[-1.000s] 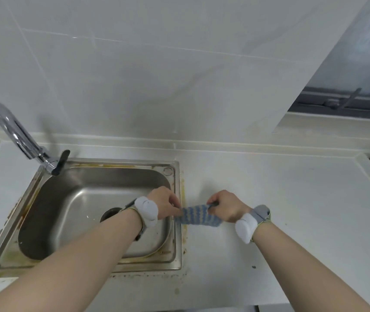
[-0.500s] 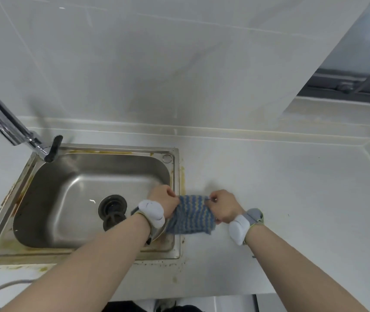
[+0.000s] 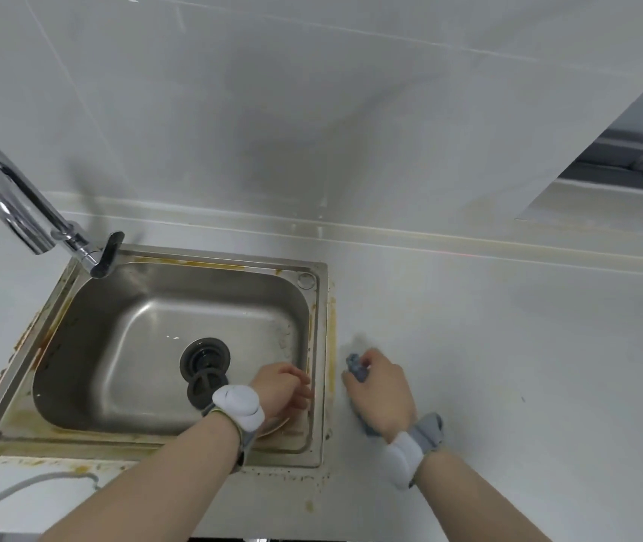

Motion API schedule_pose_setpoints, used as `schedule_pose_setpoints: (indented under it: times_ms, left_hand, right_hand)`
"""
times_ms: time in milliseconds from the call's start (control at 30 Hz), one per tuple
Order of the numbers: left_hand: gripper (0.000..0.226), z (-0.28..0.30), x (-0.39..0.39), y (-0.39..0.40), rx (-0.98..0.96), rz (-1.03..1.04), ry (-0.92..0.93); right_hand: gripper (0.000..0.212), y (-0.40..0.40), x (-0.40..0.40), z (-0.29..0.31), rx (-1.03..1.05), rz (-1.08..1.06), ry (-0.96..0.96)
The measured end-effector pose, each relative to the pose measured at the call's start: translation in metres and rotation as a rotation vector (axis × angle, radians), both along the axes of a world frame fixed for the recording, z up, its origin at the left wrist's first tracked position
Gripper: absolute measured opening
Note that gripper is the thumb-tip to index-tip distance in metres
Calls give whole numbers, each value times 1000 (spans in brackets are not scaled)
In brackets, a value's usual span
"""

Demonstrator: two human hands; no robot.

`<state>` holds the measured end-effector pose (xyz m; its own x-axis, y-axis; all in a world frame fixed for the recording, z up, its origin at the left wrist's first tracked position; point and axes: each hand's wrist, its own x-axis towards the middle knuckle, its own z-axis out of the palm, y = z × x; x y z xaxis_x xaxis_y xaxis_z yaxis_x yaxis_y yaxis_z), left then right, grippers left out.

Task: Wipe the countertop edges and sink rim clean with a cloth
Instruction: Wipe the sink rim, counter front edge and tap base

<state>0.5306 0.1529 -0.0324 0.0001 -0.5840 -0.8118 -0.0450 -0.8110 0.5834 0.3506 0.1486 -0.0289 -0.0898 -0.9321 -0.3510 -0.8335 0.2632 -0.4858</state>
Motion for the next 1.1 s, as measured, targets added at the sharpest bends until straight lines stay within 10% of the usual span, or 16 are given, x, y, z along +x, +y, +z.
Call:
schedule_pose_setpoints:
  times_ms: [133, 667, 1100]
  left_hand:
    - [28, 2, 9, -7, 5, 56, -52]
    - [23, -17, 57, -56, -91, 239, -184]
    - [22, -15, 89, -91, -268, -37, -516]
  right_hand:
    - [21, 6, 30, -31, 89, 224, 15]
    - [23, -186, 58, -75, -122, 6, -36]
    - [32, -213, 59, -65, 10, 206, 102]
